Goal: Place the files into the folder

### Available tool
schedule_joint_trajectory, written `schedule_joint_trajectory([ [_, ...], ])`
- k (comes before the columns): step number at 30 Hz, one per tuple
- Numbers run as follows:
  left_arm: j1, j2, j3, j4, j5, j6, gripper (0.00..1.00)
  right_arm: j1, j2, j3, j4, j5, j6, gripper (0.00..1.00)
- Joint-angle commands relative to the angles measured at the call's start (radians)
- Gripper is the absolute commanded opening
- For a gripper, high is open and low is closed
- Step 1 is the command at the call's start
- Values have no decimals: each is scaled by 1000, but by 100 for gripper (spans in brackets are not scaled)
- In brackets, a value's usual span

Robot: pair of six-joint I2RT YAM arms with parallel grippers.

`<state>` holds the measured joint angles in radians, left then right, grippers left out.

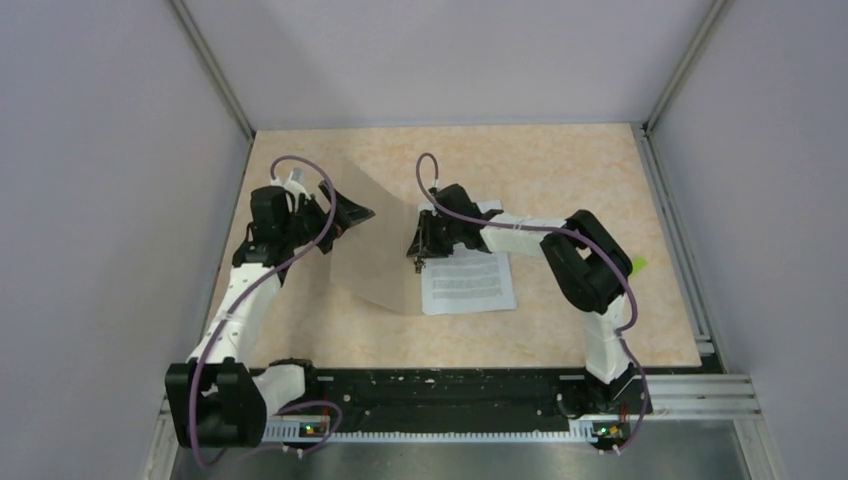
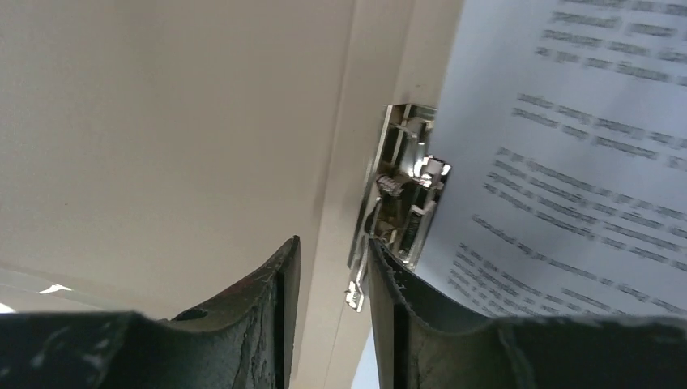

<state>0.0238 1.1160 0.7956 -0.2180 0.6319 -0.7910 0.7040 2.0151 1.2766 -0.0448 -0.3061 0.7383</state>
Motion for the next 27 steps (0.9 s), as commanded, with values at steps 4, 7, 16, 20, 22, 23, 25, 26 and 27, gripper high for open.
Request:
schedule_joint_trajectory([
  [4,-77,-30,114,-71,0,63,99,18,-19,63,16,40,28,45],
  [7,-104,-18,139,-80,-5,64,99,18,-62,52,-8,75,14,50],
  [16,-238,24,237,-86,-53,68,99,-55,-287,-72,-67,166,-30,60],
  [20,-294,49,264,-51,-65,65,99,-100,-434,-152,-103,226,-55,64],
  [22,-329,66,270,-20,-65,59,99,-122,-498,-183,-128,260,-68,65],
  [23,-344,78,272,-4,-68,57,99,-136,-531,-197,-139,277,-75,65],
  [25,-374,104,283,21,-70,53,99,-152,-589,-219,-165,302,-87,66],
  [26,-390,117,289,32,-73,51,99,-157,-617,-224,-180,333,-95,66],
  [27,-405,129,292,47,-75,48,99,-159,-641,-228,-197,355,-104,66],
])
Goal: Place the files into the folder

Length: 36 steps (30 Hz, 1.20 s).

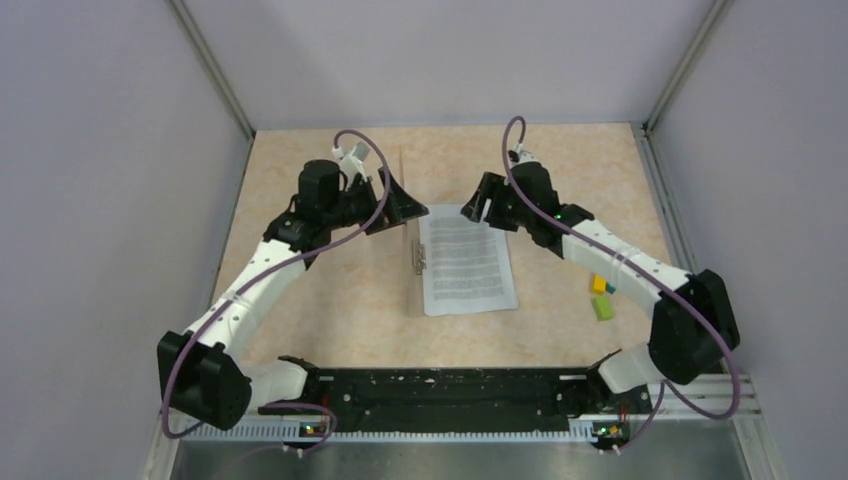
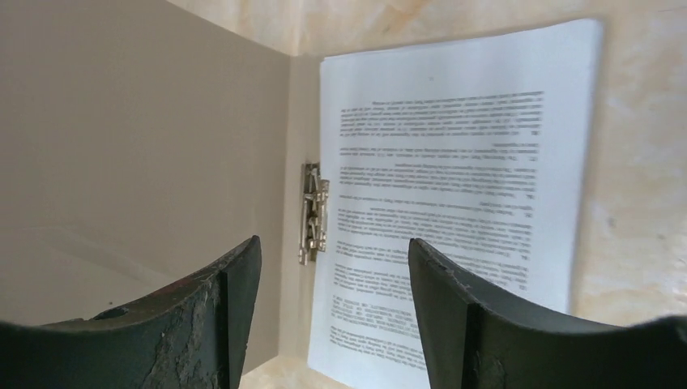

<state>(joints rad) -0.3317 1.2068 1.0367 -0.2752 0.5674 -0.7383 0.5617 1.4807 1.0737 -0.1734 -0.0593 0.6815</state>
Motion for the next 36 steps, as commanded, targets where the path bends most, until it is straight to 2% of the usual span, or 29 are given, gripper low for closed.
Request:
schedule_joint_trajectory([
  [1,-63,49,56,121,-13,-7,99,-18,-132,-29,-85,128,-54,66],
  [9,-120,169,96,263,19,-38,99,-20,-323,-58,-188,237,-84,68],
  [18,-149,345,57,527,73,-146,99,-19,-461,-16,-287,277,-107,70],
  [25,-159,472,34,565,30,-158,99,-20,-471,-15,-301,297,-114,70],
  [36,-162,673,-4,482,-58,-82,99,-20,-435,-64,-266,300,-110,73],
])
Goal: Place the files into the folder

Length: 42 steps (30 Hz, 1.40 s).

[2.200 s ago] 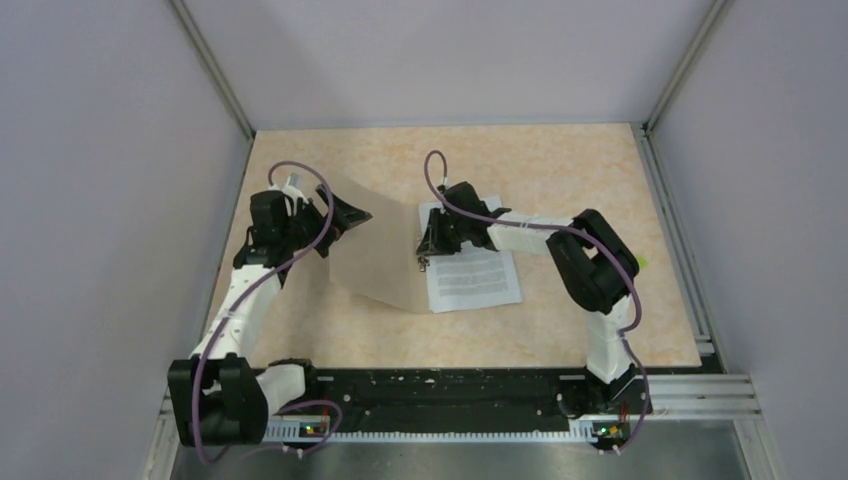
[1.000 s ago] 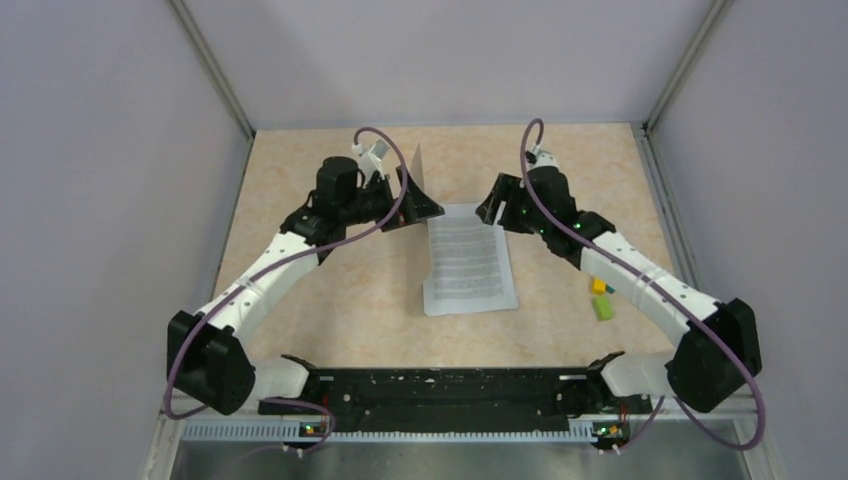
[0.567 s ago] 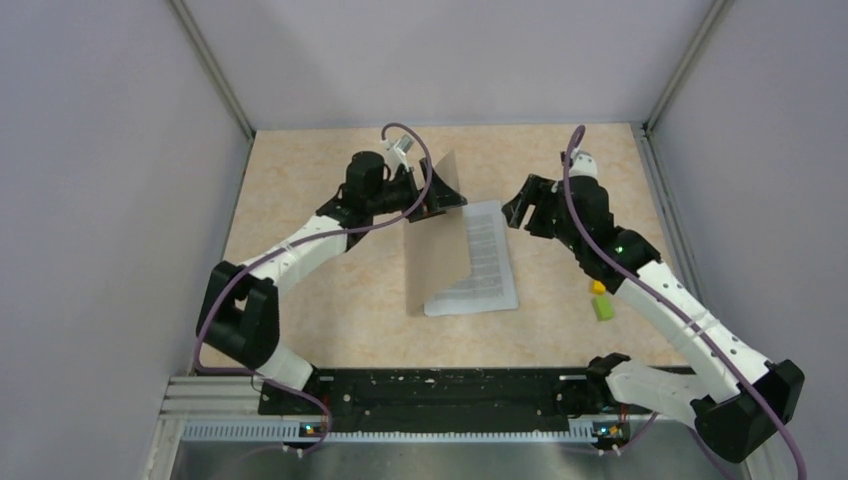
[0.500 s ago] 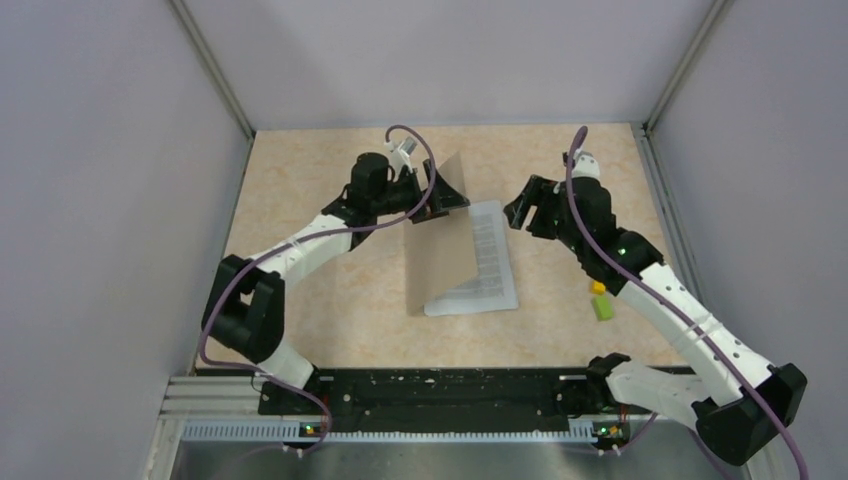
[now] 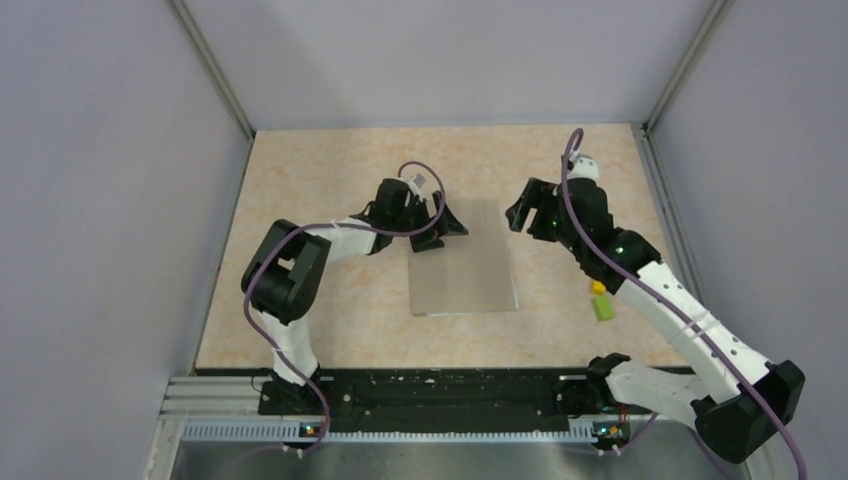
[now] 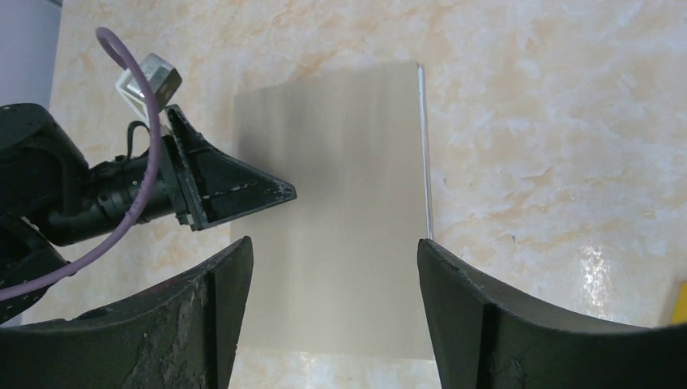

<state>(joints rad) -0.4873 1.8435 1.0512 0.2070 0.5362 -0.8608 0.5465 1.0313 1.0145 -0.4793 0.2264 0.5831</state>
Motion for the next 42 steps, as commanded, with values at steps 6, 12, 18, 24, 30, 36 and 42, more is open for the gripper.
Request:
schedule_joint_trajectory([
  [6,-6,30,-8,-26,-21,50,99,-5,30,-9,53,16,-12,80],
  [12,-6,-109,85,-288,-153,110,99,-4,50,6,59,27,-32,83],
  [18,-6,-273,159,-515,-307,252,99,-4,75,17,103,39,-51,88],
  [24,-3,-407,199,-679,-433,390,99,-5,139,45,144,18,-75,90],
  [30,-3,-520,160,-674,-572,417,99,-4,179,41,218,-2,-79,91],
  [36,-1,-538,153,-683,-614,428,99,-5,241,75,240,-19,-86,92],
  [42,0,-533,135,-664,-622,425,99,-4,260,89,243,-24,-99,92],
])
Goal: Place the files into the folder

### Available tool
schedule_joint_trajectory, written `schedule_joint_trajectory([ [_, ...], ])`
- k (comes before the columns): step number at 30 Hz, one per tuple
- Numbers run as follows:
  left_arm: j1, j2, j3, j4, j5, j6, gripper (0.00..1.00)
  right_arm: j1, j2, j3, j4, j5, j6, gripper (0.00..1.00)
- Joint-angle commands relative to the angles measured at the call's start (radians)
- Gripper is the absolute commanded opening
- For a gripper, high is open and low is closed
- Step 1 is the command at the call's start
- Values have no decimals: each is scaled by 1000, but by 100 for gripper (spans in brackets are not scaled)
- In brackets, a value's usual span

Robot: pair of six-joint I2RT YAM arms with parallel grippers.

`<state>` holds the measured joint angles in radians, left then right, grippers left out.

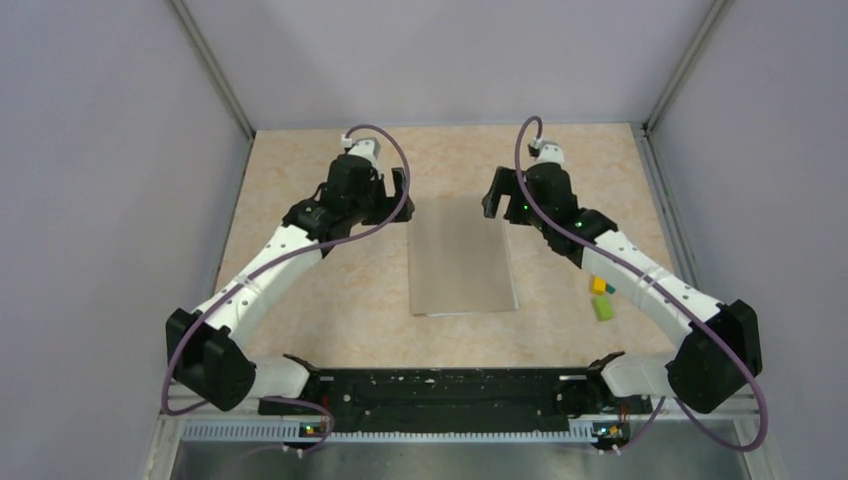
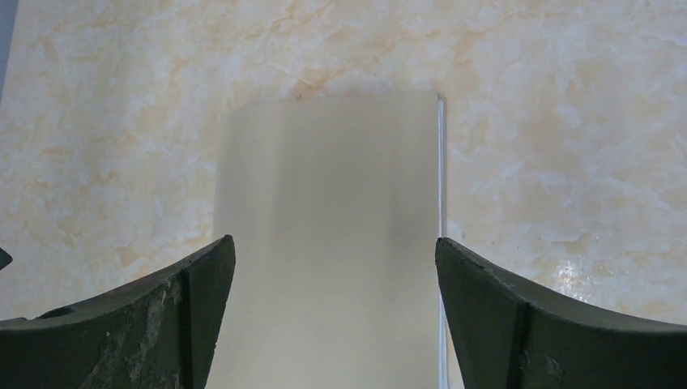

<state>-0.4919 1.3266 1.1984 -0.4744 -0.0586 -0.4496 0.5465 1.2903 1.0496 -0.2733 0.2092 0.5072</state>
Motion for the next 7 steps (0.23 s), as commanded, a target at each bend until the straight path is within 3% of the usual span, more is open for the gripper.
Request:
schedule_joint_trajectory([
  [1,5,-14,-13,19,-27,14,99,-4,1,53,36,-6,-26,92],
  [7,7,0,-13,11,-35,12,99,-5,-6,51,27,-4,-32,92],
])
